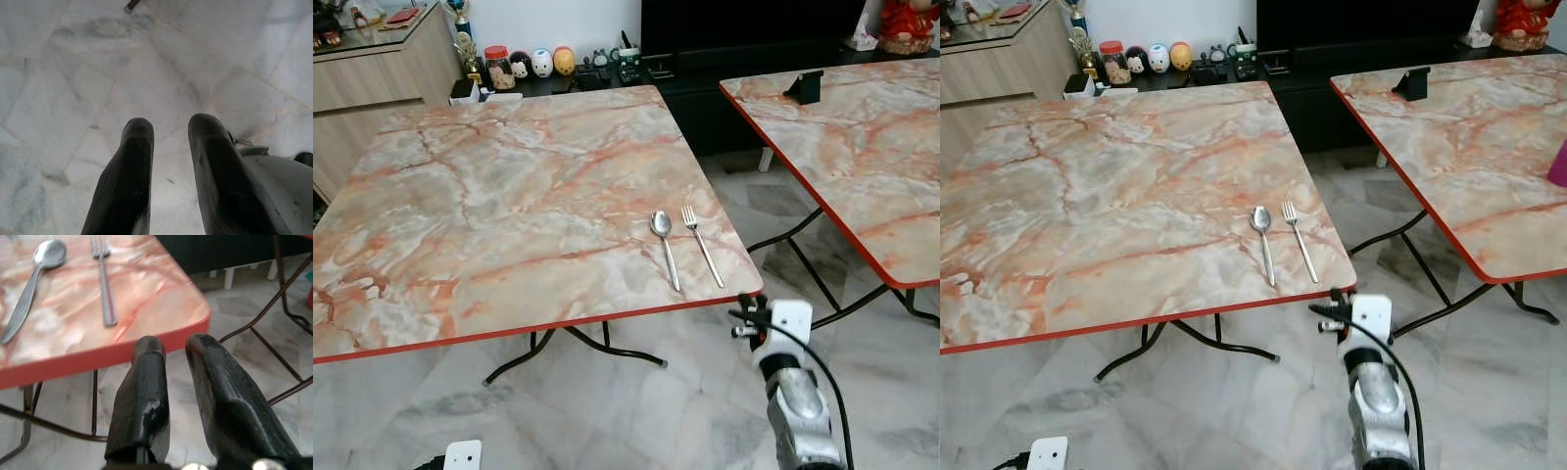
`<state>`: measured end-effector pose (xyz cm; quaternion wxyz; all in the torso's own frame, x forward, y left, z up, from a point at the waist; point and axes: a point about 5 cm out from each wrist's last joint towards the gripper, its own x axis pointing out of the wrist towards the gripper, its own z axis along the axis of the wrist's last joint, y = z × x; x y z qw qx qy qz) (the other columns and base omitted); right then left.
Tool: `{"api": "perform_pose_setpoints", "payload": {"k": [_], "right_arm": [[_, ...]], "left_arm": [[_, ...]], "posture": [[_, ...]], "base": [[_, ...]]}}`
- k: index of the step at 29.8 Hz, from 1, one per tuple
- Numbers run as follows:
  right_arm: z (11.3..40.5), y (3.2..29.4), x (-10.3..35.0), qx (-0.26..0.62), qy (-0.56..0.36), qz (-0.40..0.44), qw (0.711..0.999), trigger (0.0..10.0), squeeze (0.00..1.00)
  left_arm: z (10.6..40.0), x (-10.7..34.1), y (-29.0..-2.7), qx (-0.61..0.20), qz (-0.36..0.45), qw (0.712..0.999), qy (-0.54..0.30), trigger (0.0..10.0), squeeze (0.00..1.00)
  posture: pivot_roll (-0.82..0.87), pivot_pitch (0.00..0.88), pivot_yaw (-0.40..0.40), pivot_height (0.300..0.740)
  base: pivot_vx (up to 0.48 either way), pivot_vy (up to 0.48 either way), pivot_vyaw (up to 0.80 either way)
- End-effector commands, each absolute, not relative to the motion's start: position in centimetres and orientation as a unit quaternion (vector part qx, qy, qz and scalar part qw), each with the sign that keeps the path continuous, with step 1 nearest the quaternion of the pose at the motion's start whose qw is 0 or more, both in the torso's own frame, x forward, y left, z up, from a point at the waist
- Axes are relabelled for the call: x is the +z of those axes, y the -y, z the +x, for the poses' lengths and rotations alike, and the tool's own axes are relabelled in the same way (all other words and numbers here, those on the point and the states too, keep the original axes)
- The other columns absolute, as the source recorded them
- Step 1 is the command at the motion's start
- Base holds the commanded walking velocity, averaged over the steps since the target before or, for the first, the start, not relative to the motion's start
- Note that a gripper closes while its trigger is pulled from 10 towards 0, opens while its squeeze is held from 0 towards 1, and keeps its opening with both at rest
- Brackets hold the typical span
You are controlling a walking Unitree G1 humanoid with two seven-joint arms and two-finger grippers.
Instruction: Setting the table
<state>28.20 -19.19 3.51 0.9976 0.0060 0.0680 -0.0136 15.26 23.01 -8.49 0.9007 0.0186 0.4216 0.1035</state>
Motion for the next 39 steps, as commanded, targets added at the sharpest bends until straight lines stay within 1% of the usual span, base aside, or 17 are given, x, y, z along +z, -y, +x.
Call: {"api": "perform_pose_setpoints", "payload": {"k": [1, 4, 5, 7, 15, 21, 29, 30, 31, 32, 39], "right_arm": [[28.6, 19.1, 4.7, -0.014, -0.047, 0.009, 0.999, 10.0, 0.00], [28.2, 18.9, 5.6, -0.017, -0.035, 0.011, 0.999, 10.0, 0.00], [28.0, 18.9, 5.7, -0.017, -0.031, 0.014, 0.999, 10.0, 1.00], [27.9, 18.8, 5.8, -0.013, -0.026, 0.010, 1.000, 10.0, 1.00], [27.9, 18.7, 6.2, -0.016, -0.033, 0.015, 0.999, 10.0, 1.00], [28.9, 18.6, 7.2, -0.013, -0.025, 0.016, 0.999, 10.0, 1.00], [29.3, 18.4, 7.9, -0.011, -0.020, 0.015, 1.000, 10.0, 1.00], [29.4, 18.4, 8.1, -0.010, -0.017, 0.013, 1.000, 10.0, 0.96], [29.4, 18.4, 8.1, -0.010, -0.017, 0.013, 1.000, 10.0, 0.96], [29.5, 18.4, 8.2, -0.010, -0.017, 0.012, 1.000, 10.0, 0.00], [30.2, 18.3, 9.0, -0.007, -0.005, 0.018, 1.000, 10.0, 0.00]], "left_arm": [[14.9, -8.6, -23.1, 0.101, 0.026, 0.898, -0.428, 10.0, 0.00], [14.8, -8.6, -23.4, 0.103, 0.030, 0.897, -0.429, 10.0, 0.00], [14.8, -8.6, -23.4, 0.102, 0.033, 0.896, -0.430, 10.0, 0.00], [14.8, -8.6, -23.5, 0.101, 0.034, 0.896, -0.431, 10.0, 0.00], [15.2, -8.5, -23.2, 0.098, 0.034, 0.898, -0.427, 10.0, 0.00], [15.1, -8.6, -23.1, 0.100, 0.031, 0.897, -0.429, 10.0, 0.00], [14.9, -8.6, -23.4, 0.111, 0.014, 0.899, -0.424, 10.0, 0.00], [14.9, -8.5, -23.4, 0.111, 0.013, 0.899, -0.423, 10.0, 0.00], [14.9, -8.5, -23.4, 0.111, 0.013, 0.899, -0.423, 10.0, 0.00], [14.9, -8.5, -23.3, 0.110, 0.013, 0.899, -0.423, 10.0, 0.00], [15.1, -8.5, -23.4, 0.117, 0.011, 0.899, -0.422, 10.0, 0.00]], "posture": [[-0.06, 0.000, 0.045, 0.740], [-0.06, 0.000, 0.048, 0.740], [-0.06, 0.000, 0.051, 0.740], [-0.07, 0.000, 0.053, 0.740], [-0.06, 0.000, 0.051, 0.740], [-0.06, 0.000, 0.049, 0.740], [-0.06, 0.000, 0.046, 0.740], [-0.06, 0.000, 0.045, 0.740], [-0.06, 0.000, 0.045, 0.740], [-0.06, 0.000, 0.045, 0.740], [-0.06, 0.000, 0.046, 0.740]], "base": [[0.000, 0.000, 0.00], [0.000, 0.000, 0.00], [0.000, 0.000, 0.00], [0.000, 0.000, 0.00], [0.000, 0.000, 0.00], [0.000, 0.000, 0.00], [0.000, 0.000, 0.00], [0.000, 0.000, 0.00], [0.000, 0.000, 0.00], [0.000, 0.000, 0.00], [0.000, 0.000, 0.00]]}}
